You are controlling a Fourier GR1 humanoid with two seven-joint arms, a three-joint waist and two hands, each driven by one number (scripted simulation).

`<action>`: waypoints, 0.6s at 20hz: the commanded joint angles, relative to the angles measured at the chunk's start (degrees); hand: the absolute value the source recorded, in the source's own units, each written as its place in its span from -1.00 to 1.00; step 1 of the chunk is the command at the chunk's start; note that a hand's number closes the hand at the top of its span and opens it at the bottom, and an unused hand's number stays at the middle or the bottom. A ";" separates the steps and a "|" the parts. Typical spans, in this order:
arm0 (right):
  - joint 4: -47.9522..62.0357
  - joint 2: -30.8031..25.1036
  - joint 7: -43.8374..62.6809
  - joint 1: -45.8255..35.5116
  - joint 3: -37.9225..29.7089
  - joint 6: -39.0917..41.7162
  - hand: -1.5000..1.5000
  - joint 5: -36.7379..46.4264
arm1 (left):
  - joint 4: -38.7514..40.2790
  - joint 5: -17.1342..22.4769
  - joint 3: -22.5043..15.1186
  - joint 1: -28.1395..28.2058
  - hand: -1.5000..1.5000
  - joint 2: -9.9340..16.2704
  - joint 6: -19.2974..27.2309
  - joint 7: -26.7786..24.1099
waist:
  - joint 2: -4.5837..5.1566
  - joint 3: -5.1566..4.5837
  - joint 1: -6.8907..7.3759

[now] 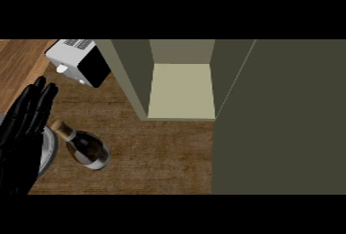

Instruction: Pick up the wine, place it into the cabinet and close the cabinet

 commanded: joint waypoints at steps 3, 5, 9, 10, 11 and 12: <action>-6.19 1.23 2.55 3.41 1.86 -1.68 -1.00 2.01 | 2.77 15.56 4.79 -3.54 -1.00 6.39 -12.76 -0.60 | 0.96 -0.43 -1.51; -3.85 0.65 1.93 2.27 -0.16 -1.65 -1.00 1.30 | 3.41 22.62 3.11 -5.27 -1.00 8.68 -19.56 0.81 | 1.08 -0.46 -1.75; -6.94 1.95 7.66 5.87 6.01 2.90 -1.00 -6.25 | 6.64 37.65 1.35 -0.57 -1.00 10.02 -26.01 9.35 | 0.91 -0.47 -1.20; -8.61 2.33 9.61 5.16 6.87 2.05 -1.00 -6.02 | 6.65 42.55 5.12 -3.90 -1.00 13.43 -26.55 12.25 | 0.92 -0.44 -1.17; -8.53 2.68 8.22 7.62 6.86 2.73 -1.00 -7.38 | 7.59 46.66 6.84 -3.50 -1.00 14.73 -26.78 14.01 | 0.95 -0.34 -1.18; -13.24 2.46 12.36 7.73 7.72 1.61 -1.00 -7.22 | 7.10 49.12 6.30 -2.99 -1.00 15.68 -26.58 16.52 | 0.79 -0.37 -1.25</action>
